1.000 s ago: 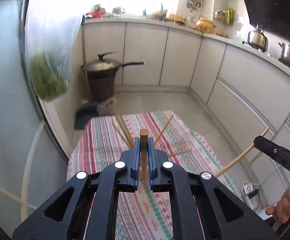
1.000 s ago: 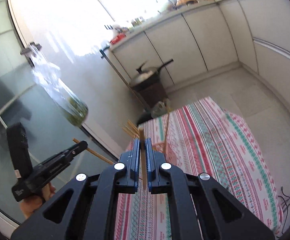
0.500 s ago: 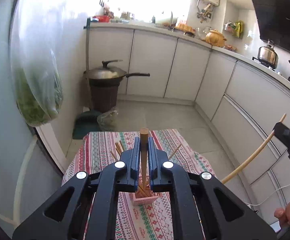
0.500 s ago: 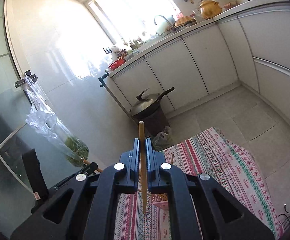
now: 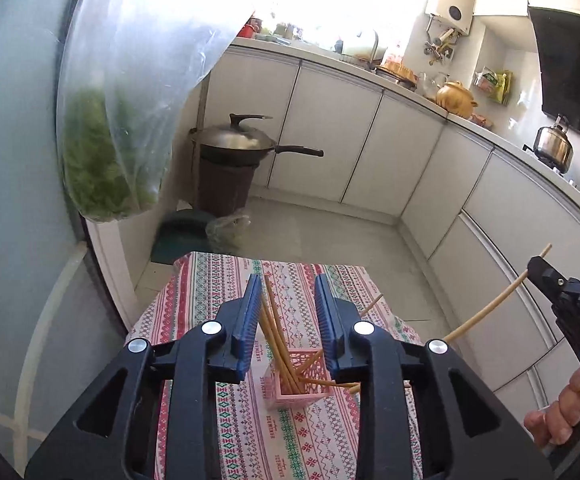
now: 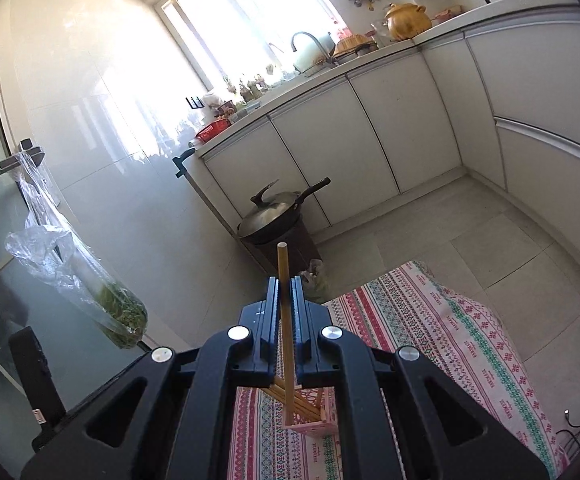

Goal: Organize utensils
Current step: 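Lower both chopsticks into the pink cup and open both grippers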

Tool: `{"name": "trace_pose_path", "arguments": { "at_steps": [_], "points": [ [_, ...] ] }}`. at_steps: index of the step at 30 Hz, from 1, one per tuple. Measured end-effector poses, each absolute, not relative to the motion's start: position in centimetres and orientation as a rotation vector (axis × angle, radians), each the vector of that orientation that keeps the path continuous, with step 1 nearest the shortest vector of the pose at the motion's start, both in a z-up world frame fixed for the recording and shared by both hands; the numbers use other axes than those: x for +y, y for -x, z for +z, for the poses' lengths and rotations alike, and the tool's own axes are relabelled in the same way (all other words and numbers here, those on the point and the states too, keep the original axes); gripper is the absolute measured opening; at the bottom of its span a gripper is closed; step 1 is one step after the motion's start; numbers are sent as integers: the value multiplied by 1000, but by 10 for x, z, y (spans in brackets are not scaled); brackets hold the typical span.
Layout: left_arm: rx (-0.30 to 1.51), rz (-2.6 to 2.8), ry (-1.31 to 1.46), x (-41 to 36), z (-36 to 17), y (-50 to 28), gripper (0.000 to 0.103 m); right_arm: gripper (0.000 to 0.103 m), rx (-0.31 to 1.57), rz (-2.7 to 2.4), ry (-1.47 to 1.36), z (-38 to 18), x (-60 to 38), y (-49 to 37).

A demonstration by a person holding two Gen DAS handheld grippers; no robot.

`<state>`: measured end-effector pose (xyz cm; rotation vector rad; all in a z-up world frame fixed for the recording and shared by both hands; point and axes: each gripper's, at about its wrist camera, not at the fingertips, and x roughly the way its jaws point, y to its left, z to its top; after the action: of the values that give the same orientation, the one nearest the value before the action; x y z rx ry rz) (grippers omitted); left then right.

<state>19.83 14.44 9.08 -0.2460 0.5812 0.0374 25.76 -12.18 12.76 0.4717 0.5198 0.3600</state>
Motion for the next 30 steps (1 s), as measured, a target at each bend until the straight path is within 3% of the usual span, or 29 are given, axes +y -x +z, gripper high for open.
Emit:
{"name": "trace_pose_path", "arguments": {
  "at_steps": [17,19,21,30],
  "points": [
    [638,40,232,148,76,-210,28,10,672,347,-413,61,-67,-304],
    [632,38,231,146,77,-208,30,15,647,337,-389,67,-68,-297],
    [626,36,226,145,78,-206,32,27,620,326,-370,74,-71,-289],
    [626,40,182,128,74,-202,42,41,607,284,-255,75,-70,-270]
  ]
}}
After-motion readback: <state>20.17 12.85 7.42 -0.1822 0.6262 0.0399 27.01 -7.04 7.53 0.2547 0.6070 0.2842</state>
